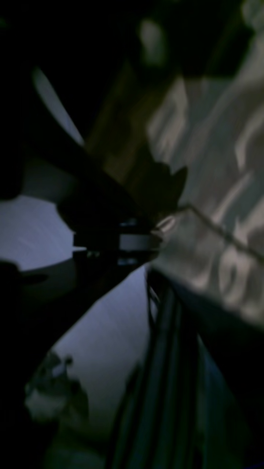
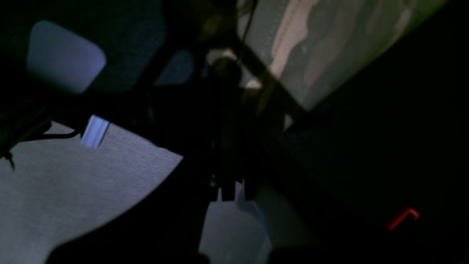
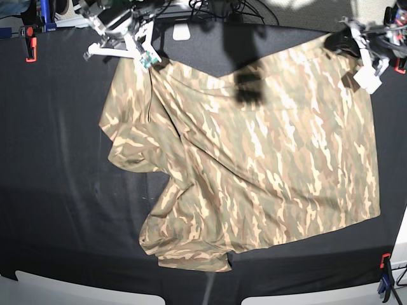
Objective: Layout the t-shirt on the table in an organized manner, then fold the t-shirt properly
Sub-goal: 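Carry the shirt edge with both grippers toward the robot and lay it flat, then release the shirt with the right gripper and regrasp its corner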
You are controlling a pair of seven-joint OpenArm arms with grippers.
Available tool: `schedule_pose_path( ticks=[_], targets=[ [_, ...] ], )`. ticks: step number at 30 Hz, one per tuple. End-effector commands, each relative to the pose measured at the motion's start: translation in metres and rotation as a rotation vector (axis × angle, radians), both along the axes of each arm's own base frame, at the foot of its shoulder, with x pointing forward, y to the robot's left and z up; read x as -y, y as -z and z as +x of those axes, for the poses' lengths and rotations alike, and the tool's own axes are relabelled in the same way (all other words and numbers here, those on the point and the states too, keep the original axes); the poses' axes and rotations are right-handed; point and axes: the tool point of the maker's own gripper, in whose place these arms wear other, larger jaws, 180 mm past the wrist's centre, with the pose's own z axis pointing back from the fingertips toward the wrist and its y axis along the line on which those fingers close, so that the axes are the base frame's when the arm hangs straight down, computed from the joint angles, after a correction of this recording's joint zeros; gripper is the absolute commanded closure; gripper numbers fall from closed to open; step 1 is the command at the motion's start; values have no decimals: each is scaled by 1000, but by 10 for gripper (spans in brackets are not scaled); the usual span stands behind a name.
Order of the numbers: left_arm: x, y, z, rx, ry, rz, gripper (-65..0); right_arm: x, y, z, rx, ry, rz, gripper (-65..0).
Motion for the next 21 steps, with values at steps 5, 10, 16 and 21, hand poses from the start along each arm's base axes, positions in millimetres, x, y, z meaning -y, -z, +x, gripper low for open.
schedule_pose_path(
  ticks=[5, 10, 16, 21],
  targets=[
    [-48, -2, 14, 39, -7, 224, 0, 16, -9, 6, 35, 6, -79, 0],
    [-41, -9, 24, 73, -49, 164, 0, 20, -9, 6, 36, 20, -80, 0],
    [-27, -15, 27, 84, -61, 74, 0, 6, -6, 4, 25, 24, 6, 0],
    [-27, -16, 28, 89, -63, 72, -281, 15, -9, 9, 52, 20, -49, -206]
  ],
)
